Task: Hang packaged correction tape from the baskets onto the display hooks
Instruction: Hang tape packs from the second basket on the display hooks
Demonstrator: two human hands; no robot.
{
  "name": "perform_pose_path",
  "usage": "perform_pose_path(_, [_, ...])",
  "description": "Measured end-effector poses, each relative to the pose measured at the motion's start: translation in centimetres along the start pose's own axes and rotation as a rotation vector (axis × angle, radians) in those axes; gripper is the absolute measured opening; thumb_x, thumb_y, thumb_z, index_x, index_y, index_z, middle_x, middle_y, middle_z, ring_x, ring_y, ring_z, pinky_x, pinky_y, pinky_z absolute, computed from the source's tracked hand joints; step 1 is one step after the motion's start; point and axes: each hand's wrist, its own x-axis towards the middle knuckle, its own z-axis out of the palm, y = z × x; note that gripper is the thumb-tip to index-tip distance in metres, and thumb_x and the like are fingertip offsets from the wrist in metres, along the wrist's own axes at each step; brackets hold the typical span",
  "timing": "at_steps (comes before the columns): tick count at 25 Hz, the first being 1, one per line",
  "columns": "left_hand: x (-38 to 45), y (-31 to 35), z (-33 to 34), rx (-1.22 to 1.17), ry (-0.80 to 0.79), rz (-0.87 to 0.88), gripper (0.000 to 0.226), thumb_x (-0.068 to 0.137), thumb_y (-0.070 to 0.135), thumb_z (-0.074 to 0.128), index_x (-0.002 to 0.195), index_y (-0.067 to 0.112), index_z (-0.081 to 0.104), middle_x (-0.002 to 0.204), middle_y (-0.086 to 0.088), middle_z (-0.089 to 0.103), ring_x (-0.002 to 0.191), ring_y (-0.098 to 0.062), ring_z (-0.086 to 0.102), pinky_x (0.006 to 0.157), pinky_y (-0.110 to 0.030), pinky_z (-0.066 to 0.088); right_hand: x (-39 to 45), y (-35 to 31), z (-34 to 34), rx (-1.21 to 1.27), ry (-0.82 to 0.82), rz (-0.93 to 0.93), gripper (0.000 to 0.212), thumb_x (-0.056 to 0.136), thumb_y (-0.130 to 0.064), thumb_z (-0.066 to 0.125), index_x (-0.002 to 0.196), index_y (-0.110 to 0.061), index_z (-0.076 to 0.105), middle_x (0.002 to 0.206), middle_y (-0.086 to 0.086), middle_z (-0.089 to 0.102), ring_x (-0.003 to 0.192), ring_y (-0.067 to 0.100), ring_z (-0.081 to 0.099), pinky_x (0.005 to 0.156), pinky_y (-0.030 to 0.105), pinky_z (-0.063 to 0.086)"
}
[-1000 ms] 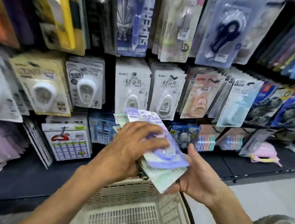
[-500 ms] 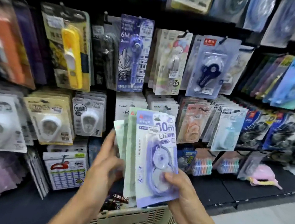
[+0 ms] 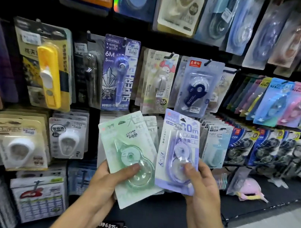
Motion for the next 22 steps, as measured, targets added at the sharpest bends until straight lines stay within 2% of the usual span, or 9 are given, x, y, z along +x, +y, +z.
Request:
perform_pose_path(3, [0.9,1.0,-0.7,0.075,0.026,0.037,0.063,0.053,0.022,0.093,0.113,0.021,0.073,0.11,-0.007,0.078,0.095,-0.027,0.077,0.068,-0.037,0.063,2.4,-1.3,-2.5,-0.025,0.114,0.001,0.05,0.077,-0.026,0.076,0.124,-0.034,0.062,0.105,-0.01,0.077,0.083,0.014,0.075,0.054,0.034,0.058])
perform_pose_path(6, [1.3,1.6,-0.7,0.131,-0.05,0.069,0.056,0.048,0.029,0.093,0.102,0.025,0.078,0.111,-0.007,0.078,0.098,-0.027,0.076,0.072,-0.035,0.063,4.2,-1.0,-4.6,-0.187,0.168,0.061,0.022,0.089,-0.024,0.074,0.106,-0.038,0.07,0.095,-0.007,0.073,0.055,0.003,0.061,0.039,0.019,0.04])
perform_pose_path(8, [1.2,1.5,-0.4,0.144,-0.08,0.063,0.054,0.047,0.029,0.094,0.099,0.028,0.078,0.111,-0.007,0.078,0.098,-0.029,0.076,0.071,-0.035,0.063,5.0,-0.6,-5.4,-0.282,0.18,0.067,0.015,0.087,-0.027,0.077,0.101,-0.032,0.073,0.098,-0.002,0.072,0.051,-0.001,0.056,0.04,0.012,0.037])
perform_pose_path(10, [1.1,1.2,-0.2,0.156,-0.084,0.059,0.055,0.045,0.028,0.095,0.097,0.029,0.078,0.109,-0.008,0.079,0.096,-0.029,0.077,0.069,-0.034,0.063,5.3,-0.5,-5.6,-0.265,0.198,0.127,0.027,0.085,-0.031,0.078,0.111,-0.028,0.07,0.102,-0.001,0.068,0.054,0.004,0.061,0.043,0.02,0.045])
perform_pose_path(12, [1.1,0.9,-0.2,0.173,-0.063,0.066,0.058,0.043,0.027,0.095,0.099,0.026,0.077,0.107,-0.007,0.079,0.094,-0.028,0.077,0.068,-0.032,0.062,5.0,0.3,-5.6,-0.316,0.221,0.194,0.043,0.09,-0.03,0.073,0.13,-0.027,0.057,0.123,0.001,0.061,0.089,0.018,0.071,0.071,0.038,0.06])
perform_pose_path(13, [1.0,0.7,0.0,0.196,-0.051,0.07,0.063,0.042,0.027,0.096,0.102,0.024,0.076,0.106,-0.006,0.079,0.093,-0.027,0.078,0.068,-0.031,0.062,4.3,0.8,-5.1,-0.387,0.211,0.166,0.046,0.09,-0.032,0.074,0.132,-0.03,0.056,0.129,0.0,0.059,0.105,0.021,0.067,0.086,0.044,0.058])
perform_pose_path(14, [0.9,0.4,0.2,0.234,-0.041,0.07,0.07,0.042,0.028,0.097,0.108,0.022,0.073,0.105,-0.003,0.08,0.092,-0.025,0.078,0.068,-0.03,0.062,3.4,1.2,-4.3,-0.408,0.141,0.111,0.046,0.084,-0.037,0.078,0.126,-0.032,0.06,0.127,-0.001,0.063,0.109,0.02,0.065,0.09,0.044,0.056])
perform_pose_path(18, [0.8,-0.7,1.3,0.329,-0.036,0.062,0.076,0.045,0.026,0.103,0.112,0.023,0.068,0.1,0.003,0.08,0.089,-0.018,0.078,0.065,-0.024,0.061,0.5,1.8,0.0,-0.262,-0.336,0.163,0.068,0.063,-0.046,0.092,0.12,-0.019,0.065,0.099,0.005,0.078,0.09,0.021,0.075,0.073,0.029,0.059])
perform_pose_path(22, [0.8,0.1,0.7,0.261,-0.084,0.051,0.068,0.052,0.031,0.099,0.113,0.027,0.071,0.106,0.001,0.08,0.096,-0.018,0.077,0.07,-0.021,0.06,1.7,1.1,-0.4,-0.085,-0.15,0.107,0.059,0.067,-0.026,0.084,0.119,-0.012,0.06,0.092,0.009,0.077,0.085,0.023,0.074,0.069,0.031,0.061])
